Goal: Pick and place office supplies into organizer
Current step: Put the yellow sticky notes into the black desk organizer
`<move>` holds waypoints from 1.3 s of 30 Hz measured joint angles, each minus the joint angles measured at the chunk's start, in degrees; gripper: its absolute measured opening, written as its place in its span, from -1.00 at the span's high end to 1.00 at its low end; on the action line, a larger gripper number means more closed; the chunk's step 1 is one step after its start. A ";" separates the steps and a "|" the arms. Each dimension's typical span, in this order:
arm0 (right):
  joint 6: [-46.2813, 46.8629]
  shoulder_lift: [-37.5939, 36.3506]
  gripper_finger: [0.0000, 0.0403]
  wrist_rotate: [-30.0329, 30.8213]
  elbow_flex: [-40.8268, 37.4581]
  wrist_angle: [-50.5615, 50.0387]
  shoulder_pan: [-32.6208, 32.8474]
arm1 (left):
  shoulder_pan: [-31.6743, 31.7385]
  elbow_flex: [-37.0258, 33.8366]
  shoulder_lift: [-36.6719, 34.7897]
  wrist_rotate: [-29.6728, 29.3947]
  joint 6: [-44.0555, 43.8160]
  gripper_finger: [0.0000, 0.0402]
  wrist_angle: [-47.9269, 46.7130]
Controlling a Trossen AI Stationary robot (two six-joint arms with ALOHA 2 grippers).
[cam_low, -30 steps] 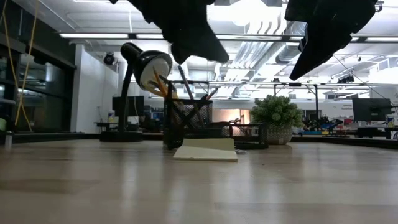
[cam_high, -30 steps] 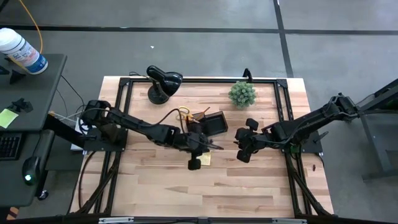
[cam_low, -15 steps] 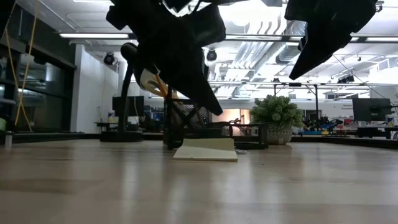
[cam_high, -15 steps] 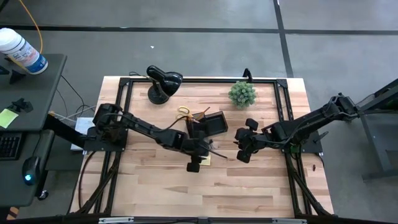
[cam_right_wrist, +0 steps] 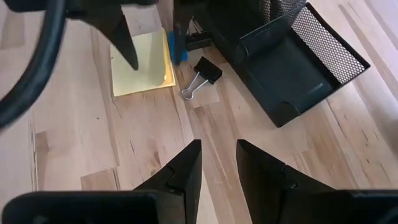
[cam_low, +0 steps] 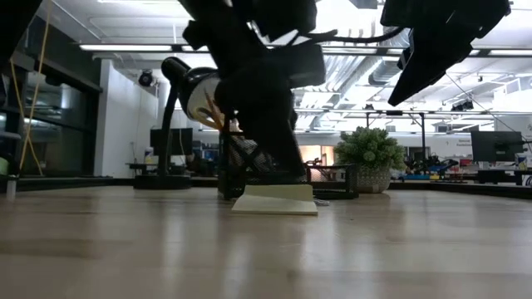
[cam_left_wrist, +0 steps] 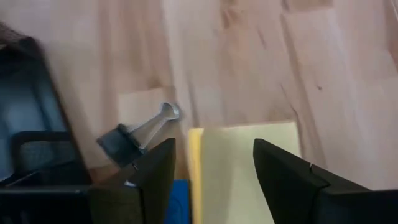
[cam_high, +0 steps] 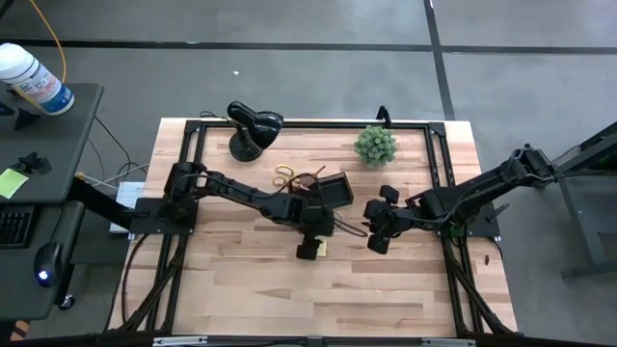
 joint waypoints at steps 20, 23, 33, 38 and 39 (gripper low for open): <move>0.22 0.00 0.51 0.58 -0.07 -0.08 1.05 | -0.23 4.18 4.28 -1.38 3.81 0.13 -8.47; 0.22 0.00 0.51 0.82 -0.07 -0.14 1.05 | -0.23 4.18 4.28 -1.38 3.78 0.20 -8.64; 0.11 0.00 0.51 1.62 -0.07 -0.17 1.05 | -0.23 4.18 4.28 -1.91 3.72 0.91 -8.79; 0.02 0.00 0.51 2.08 -0.07 -0.19 1.05 | -0.24 4.18 4.26 -1.71 3.79 0.97 -8.86; 0.02 0.00 0.51 2.09 -0.07 -0.22 1.05 | -0.23 4.18 4.24 -1.26 3.79 0.98 -8.89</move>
